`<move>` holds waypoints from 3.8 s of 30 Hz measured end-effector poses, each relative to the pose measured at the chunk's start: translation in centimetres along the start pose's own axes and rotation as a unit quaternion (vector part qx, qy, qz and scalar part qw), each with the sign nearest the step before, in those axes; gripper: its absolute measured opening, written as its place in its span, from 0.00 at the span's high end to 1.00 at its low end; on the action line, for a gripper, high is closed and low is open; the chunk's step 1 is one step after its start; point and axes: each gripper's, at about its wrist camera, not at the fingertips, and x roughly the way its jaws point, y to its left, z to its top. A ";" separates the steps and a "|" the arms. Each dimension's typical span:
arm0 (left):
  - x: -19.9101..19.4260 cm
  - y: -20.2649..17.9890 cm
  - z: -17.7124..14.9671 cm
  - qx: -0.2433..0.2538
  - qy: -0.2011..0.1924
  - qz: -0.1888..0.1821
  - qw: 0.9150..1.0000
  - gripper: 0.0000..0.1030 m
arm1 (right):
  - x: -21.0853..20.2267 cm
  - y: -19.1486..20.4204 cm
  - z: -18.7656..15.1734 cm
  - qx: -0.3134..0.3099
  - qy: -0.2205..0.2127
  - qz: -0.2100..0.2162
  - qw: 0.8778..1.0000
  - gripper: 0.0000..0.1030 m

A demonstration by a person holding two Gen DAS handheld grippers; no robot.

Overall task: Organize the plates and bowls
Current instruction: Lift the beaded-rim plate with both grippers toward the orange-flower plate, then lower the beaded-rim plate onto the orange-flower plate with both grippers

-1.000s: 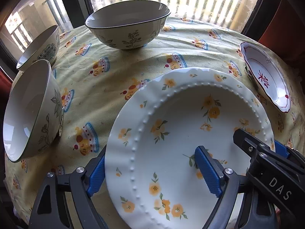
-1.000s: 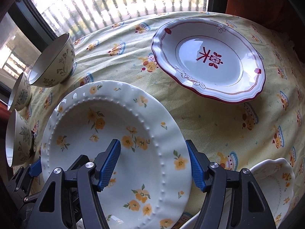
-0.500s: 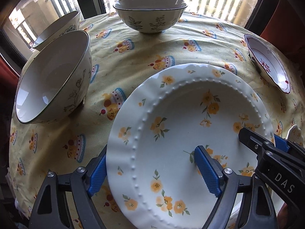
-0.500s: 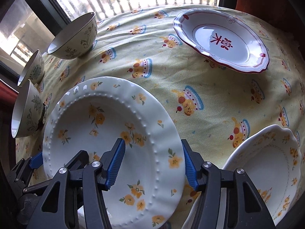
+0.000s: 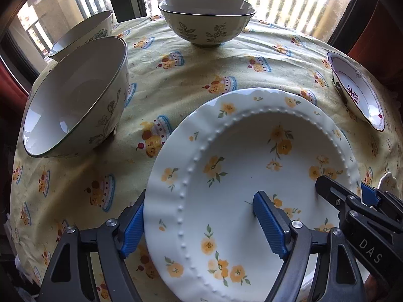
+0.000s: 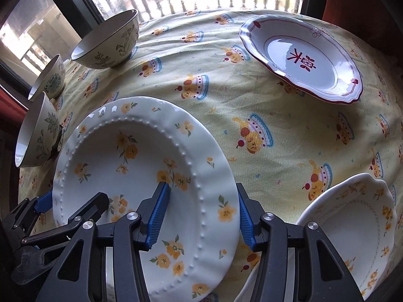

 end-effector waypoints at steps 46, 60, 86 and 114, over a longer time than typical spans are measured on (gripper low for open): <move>-9.4 -3.4 -5.5 0.078 -0.049 -0.062 0.994 0.23 | -10.7 -1.0 -9.2 0.080 -0.064 -0.049 0.994 0.44; -10.6 -11.7 -6.4 0.022 -0.058 -0.037 0.997 0.23 | -12.3 -9.6 -7.6 0.029 -0.054 -0.023 0.998 0.44; -6.0 -22.2 -8.3 -0.021 -0.006 -0.072 0.997 0.23 | -11.8 -21.3 -7.3 -0.020 -0.047 -0.063 0.997 0.44; -3.8 -23.5 -8.2 -0.012 0.002 -0.002 1.000 0.18 | -8.6 -22.2 -7.4 -0.030 -0.021 -0.063 0.997 0.48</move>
